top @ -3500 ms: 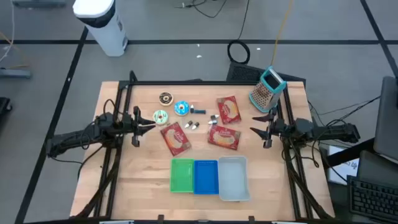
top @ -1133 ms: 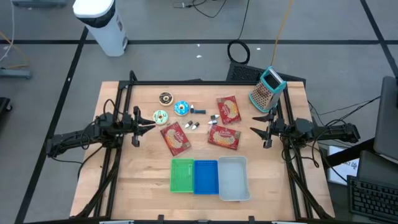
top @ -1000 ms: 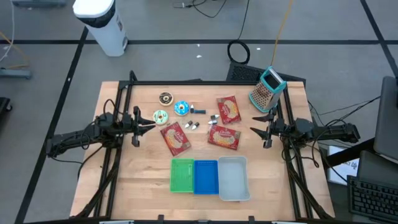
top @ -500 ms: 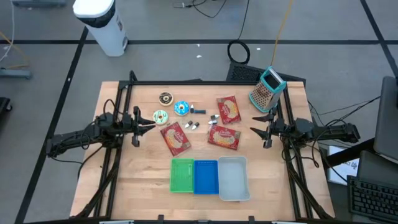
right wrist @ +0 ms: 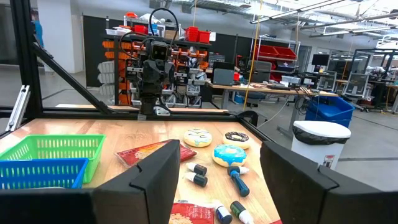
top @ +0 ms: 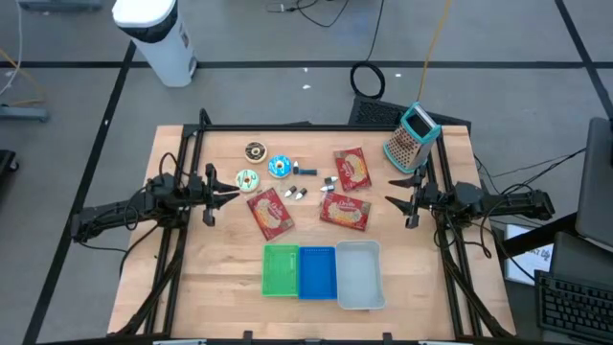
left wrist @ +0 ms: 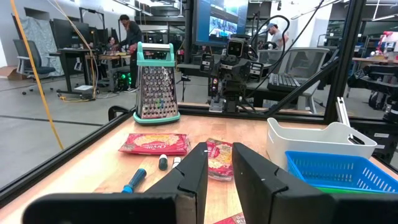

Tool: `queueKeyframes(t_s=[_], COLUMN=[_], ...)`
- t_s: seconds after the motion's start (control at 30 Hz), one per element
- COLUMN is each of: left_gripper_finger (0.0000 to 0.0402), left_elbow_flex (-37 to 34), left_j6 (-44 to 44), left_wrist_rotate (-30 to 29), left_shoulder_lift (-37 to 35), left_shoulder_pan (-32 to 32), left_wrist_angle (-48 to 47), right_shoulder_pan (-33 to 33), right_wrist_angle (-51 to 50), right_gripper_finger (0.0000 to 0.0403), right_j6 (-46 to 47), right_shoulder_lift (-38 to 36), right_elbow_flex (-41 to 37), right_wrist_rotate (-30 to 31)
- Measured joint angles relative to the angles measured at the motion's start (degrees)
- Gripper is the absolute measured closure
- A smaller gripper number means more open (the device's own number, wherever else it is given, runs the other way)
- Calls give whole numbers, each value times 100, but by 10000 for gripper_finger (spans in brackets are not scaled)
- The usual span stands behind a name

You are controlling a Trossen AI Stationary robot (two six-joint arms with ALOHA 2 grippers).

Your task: Pick & Place Food Item

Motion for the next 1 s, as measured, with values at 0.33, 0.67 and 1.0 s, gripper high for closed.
queueKeyframes(t_s=[0.33, 0.67, 1.0], left_gripper_finger=[327, 327, 327], left_elbow_flex=[-1, -2, -1], left_j6=[-1, 0, 0], left_wrist_rotate=[0, 0, 0], left_shoulder_lift=[0, 0, 0], left_shoulder_pan=[0, 0, 0], left_wrist_angle=[0, 0, 0], right_shoulder_pan=[0, 1, 3], right_wrist_angle=[0, 174, 1087], right_gripper_finger=[191, 191, 190], right_j6=[0, -41, 2277], right_shoulder_lift=[0, 0, 0], right_elbow_flex=[-1, -1, -1], right_wrist_rotate=[2, -8, 9])
